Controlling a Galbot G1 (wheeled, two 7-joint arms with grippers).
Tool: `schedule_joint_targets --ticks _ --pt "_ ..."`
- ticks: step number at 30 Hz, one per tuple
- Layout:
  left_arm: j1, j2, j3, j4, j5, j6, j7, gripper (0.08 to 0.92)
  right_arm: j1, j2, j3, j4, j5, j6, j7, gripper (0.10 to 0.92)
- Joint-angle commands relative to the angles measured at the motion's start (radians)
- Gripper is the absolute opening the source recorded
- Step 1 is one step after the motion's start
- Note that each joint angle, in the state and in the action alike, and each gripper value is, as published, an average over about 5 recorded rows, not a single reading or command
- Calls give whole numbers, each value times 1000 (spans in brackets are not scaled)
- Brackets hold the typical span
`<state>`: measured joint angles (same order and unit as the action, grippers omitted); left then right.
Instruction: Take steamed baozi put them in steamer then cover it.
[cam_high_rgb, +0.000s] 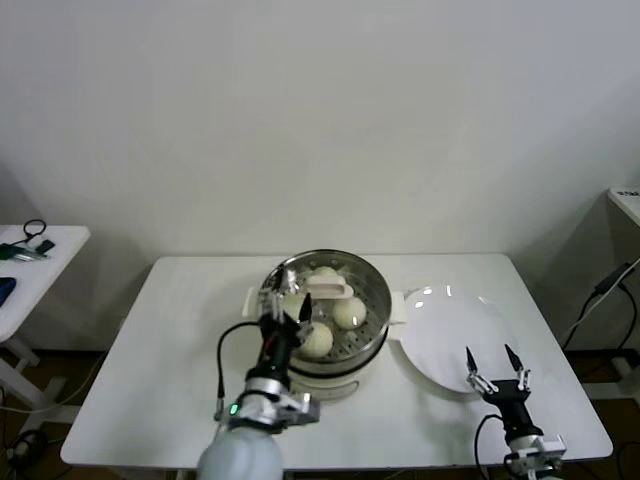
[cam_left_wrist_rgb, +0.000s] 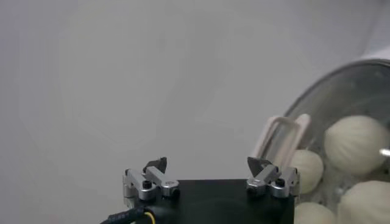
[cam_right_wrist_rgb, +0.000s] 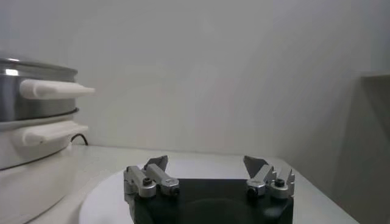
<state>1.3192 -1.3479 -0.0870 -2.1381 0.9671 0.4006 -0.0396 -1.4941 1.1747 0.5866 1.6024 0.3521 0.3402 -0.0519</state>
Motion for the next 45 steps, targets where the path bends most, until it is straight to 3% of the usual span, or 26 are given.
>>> schedule_joint_targets --ticks 1,4,7,11,18,45 --pt "196 27 -434 -87 -743 -333 -147 823 -17 8 -10 49 -16 -14 23 823" --pt "264 78 -627 -48 -1048 -405 -92 823 -16 10 -14 49 -18 -11 22 823" --pt "320 148 -734 45 -1261 -483 -32 823 -14 10 -19 45 -20 -6 20 823" --pt "348 182 -734 175 -1359 -593 25 823 -10 14 -23 34 -23 2 19 823" --pt "308 121 -631 382 -1300 -721 44 823 -5 22 -29 25 -25 -11 21 823" --pt "332 74 -580 385 -1258 -754 74 823 -24 37 -34 25 -27 -2 32 823"
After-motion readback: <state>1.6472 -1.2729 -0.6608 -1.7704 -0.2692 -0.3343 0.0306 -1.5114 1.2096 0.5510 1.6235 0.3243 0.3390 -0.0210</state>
